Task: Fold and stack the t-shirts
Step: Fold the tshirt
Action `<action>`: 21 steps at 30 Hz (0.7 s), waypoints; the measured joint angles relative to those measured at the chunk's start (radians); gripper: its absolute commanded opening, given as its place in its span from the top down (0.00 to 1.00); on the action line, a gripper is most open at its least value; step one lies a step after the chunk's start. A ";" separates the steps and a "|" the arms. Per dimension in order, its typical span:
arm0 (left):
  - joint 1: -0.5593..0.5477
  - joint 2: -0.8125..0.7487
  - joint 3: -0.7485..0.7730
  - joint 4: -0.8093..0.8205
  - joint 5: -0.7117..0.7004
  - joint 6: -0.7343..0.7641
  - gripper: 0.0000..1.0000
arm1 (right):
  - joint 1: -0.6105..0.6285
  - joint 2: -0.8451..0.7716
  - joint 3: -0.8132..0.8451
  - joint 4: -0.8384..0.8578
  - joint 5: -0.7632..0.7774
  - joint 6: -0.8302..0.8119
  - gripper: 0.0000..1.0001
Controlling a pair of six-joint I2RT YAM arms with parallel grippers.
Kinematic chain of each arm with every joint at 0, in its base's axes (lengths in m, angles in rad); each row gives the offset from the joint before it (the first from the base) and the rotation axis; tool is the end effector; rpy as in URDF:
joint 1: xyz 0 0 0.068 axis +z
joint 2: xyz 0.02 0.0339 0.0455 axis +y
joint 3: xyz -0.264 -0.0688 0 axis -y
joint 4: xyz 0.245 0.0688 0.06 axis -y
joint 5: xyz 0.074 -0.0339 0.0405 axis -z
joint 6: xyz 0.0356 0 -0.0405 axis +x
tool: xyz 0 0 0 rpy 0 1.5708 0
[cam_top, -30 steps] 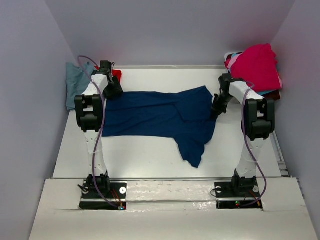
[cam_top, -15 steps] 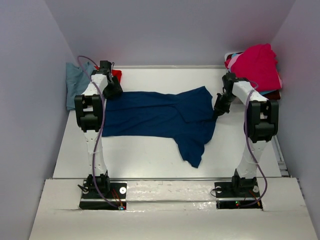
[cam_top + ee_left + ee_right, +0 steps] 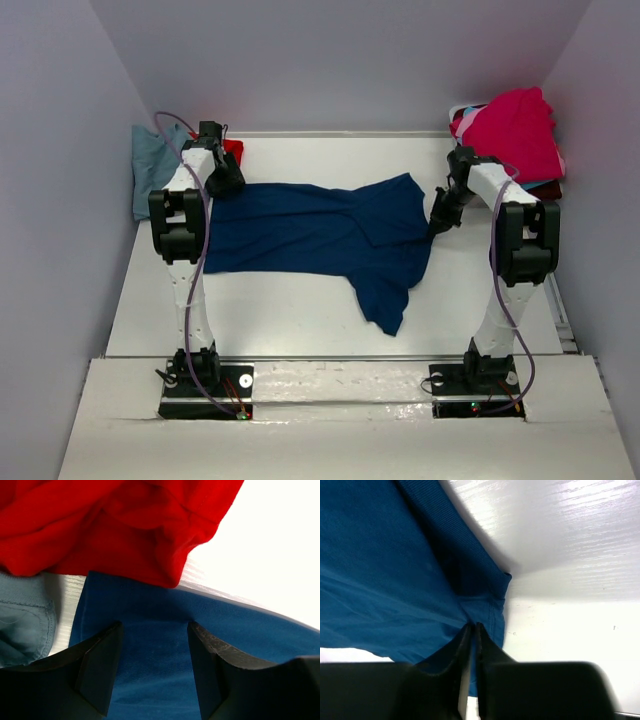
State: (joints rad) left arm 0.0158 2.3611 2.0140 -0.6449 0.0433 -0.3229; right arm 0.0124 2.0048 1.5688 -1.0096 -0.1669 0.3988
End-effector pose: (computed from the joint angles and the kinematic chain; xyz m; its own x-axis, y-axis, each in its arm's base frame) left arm 0.5183 0.0066 0.1806 -0.7963 -0.3296 -0.5072 -0.2581 0.9435 -0.2079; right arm 0.3920 0.0108 0.1957 -0.9270 0.3714 -0.0511 0.3549 0.9132 0.2004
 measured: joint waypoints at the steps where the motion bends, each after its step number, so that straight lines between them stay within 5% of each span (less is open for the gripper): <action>1: 0.001 0.000 0.000 0.000 0.002 0.000 0.33 | -0.001 0.000 0.000 0.000 -0.004 -0.001 0.67; 2: 0.002 0.000 0.000 0.000 0.005 0.000 0.33 | -0.002 0.000 0.000 0.000 -0.006 -0.003 0.49; 4: 0.004 0.000 0.000 0.000 0.009 0.000 0.33 | -0.006 -0.001 -0.003 0.005 -0.026 -0.014 0.39; 11: 0.006 0.000 0.000 0.001 0.013 0.000 0.33 | -0.027 -0.016 0.001 0.024 -0.100 -0.020 0.34; 18: 0.006 0.000 0.000 0.001 0.013 0.000 0.33 | -0.037 0.028 0.124 0.088 -0.157 0.031 0.52; 21: 0.006 0.000 0.000 0.002 0.013 0.000 0.33 | -0.027 0.124 0.253 0.111 -0.179 0.047 0.70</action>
State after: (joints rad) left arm 0.0216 2.3611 2.0136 -0.6434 0.0559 -0.3229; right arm -0.0151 2.1288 1.8217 -0.8989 -0.3462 0.4458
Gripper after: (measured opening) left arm 0.669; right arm 0.486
